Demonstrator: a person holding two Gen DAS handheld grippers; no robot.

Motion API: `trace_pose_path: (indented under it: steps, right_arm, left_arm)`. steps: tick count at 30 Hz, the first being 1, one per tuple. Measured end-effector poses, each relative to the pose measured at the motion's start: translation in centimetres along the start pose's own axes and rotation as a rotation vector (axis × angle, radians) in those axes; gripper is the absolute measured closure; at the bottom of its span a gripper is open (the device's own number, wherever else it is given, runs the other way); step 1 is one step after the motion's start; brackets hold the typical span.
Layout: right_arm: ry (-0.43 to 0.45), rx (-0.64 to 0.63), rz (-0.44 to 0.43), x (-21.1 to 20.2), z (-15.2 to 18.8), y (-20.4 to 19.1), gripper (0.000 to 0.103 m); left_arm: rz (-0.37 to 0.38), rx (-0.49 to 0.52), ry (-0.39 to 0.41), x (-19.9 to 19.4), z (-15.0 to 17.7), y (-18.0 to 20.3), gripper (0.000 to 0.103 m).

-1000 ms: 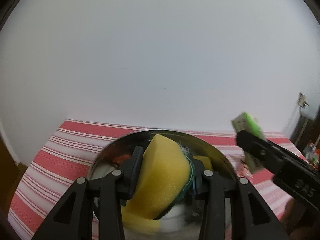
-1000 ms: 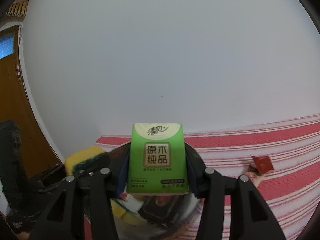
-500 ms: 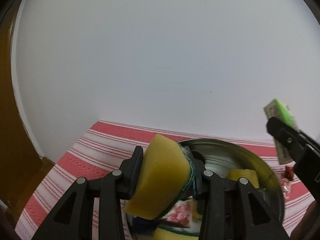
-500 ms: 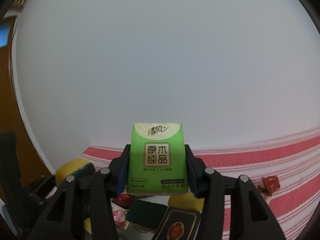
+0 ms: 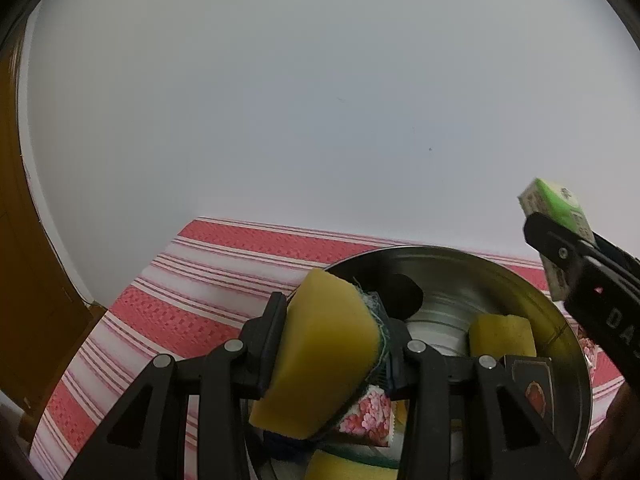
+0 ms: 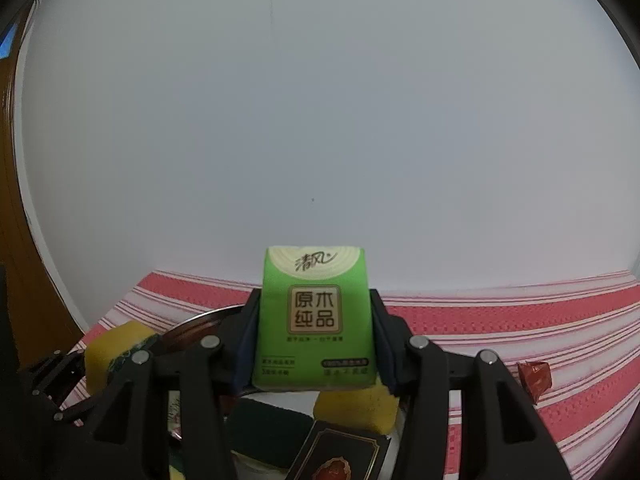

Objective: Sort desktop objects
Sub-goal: 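Carry the sponge and green tissue pack over the tin with both tools, then open the left tool to drop the sponge while the right tool drops the tissue pack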

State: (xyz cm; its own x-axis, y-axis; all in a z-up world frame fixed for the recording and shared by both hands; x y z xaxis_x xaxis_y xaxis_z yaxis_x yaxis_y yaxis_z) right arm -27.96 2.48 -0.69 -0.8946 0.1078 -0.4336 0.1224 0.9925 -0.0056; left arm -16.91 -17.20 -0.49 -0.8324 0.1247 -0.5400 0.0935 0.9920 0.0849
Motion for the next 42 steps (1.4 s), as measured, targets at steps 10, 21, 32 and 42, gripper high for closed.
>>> trace_pose_path:
  steps: [10, 21, 32, 42]
  right_arm:
    - [-0.054, -0.013, 0.001, 0.9, -0.6, 0.4, 0.053]
    - [-0.118, -0.027, -0.007, 2.9, -0.5, -0.8, 0.053]
    - [-0.147, -0.029, -0.033, 4.0, 0.0, -2.2, 0.05]
    - [-0.083, -0.022, -0.022, 2.6, -0.1, -2.7, 0.018]
  left_arm:
    - [-0.025, 0.022, -0.034, 0.4, 0.4, 0.6, 0.061]
    - [-0.018, 0.032, -0.054, 0.4, 0.8, 1.1, 0.061]
    - [-0.04, 0.042, -0.094, 1.4, 1.0, 0.8, 0.059]
    - [-0.062, 0.002, -0.08, 0.7, 0.8, 0.9, 0.019]
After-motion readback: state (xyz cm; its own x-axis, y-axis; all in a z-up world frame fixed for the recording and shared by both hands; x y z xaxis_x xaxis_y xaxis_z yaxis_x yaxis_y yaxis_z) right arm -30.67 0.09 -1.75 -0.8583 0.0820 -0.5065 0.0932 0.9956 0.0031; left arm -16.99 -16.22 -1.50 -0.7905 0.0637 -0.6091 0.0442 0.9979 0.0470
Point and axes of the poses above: each gripper's, at about its wrist camera, not at the fingertips, and x roughly the way its jaws point, y to its right, z to its underside, the point moved 4 cm from there along x, roughly the way its jaws point, and after that the axes turned 7 degrees about z, right-handed, at the moved point
